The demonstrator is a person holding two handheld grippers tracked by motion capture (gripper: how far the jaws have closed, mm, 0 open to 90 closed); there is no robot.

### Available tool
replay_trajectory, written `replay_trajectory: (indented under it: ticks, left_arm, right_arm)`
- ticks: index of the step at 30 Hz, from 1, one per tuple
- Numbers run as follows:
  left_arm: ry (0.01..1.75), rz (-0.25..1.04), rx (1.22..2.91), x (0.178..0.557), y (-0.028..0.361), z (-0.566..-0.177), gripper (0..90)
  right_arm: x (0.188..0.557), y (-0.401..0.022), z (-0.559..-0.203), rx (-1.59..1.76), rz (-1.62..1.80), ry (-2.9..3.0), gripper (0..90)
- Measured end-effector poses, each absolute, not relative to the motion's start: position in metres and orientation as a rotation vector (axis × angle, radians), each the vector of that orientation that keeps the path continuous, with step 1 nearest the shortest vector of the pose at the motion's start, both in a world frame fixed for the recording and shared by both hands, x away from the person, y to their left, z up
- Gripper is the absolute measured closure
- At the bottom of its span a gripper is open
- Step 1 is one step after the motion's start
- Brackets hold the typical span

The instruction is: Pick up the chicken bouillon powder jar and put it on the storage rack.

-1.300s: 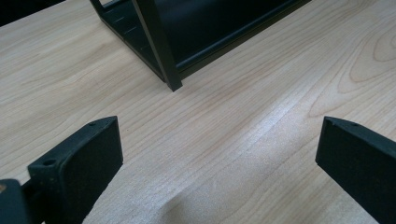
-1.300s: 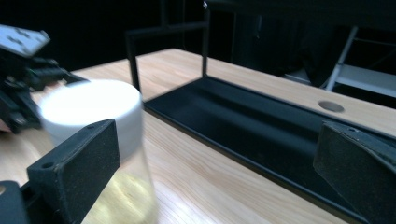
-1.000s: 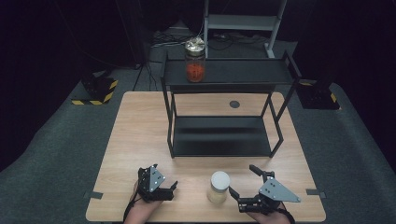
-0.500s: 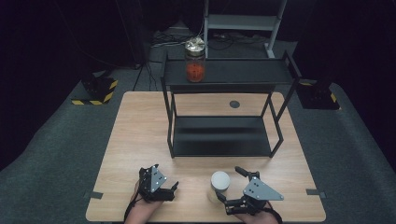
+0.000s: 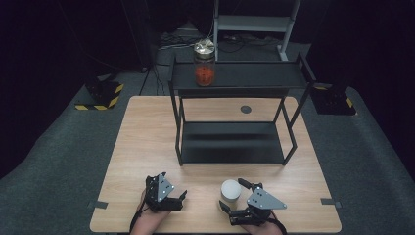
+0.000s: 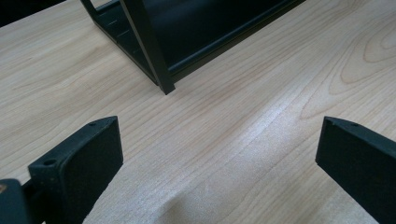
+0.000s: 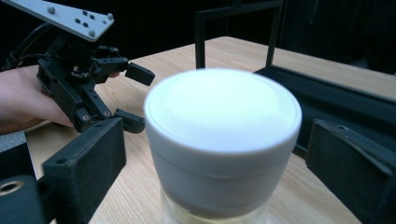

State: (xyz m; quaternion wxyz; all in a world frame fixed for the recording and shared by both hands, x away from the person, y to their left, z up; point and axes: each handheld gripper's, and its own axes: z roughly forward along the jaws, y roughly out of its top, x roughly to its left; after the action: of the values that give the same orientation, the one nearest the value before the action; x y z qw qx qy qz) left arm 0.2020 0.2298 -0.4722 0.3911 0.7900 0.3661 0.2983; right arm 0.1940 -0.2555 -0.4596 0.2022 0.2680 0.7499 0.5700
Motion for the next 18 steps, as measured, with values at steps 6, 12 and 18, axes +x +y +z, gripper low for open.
replay_trajectory:
  ticks: [6,12,18]
  left_arm:
    - [0.931,0.756,2.006,0.2021,0.2301,-0.4721,1.0]
    - [0.933,0.753,2.001,0.2022,0.2307,-0.4723,1.0]
    - [0.933,0.749,2.001,0.2026,0.2313,-0.4722,0.9]
  right_arm:
    - [0.1985,-0.2595,-0.4667,0.758,1.625,2.096,20.7]
    - [0.2027,-0.261,-0.47,0.725,1.631,2.12,33.6]
    - [0.2016,-0.2603,-0.4704,0.713,1.622,2.115,34.0]
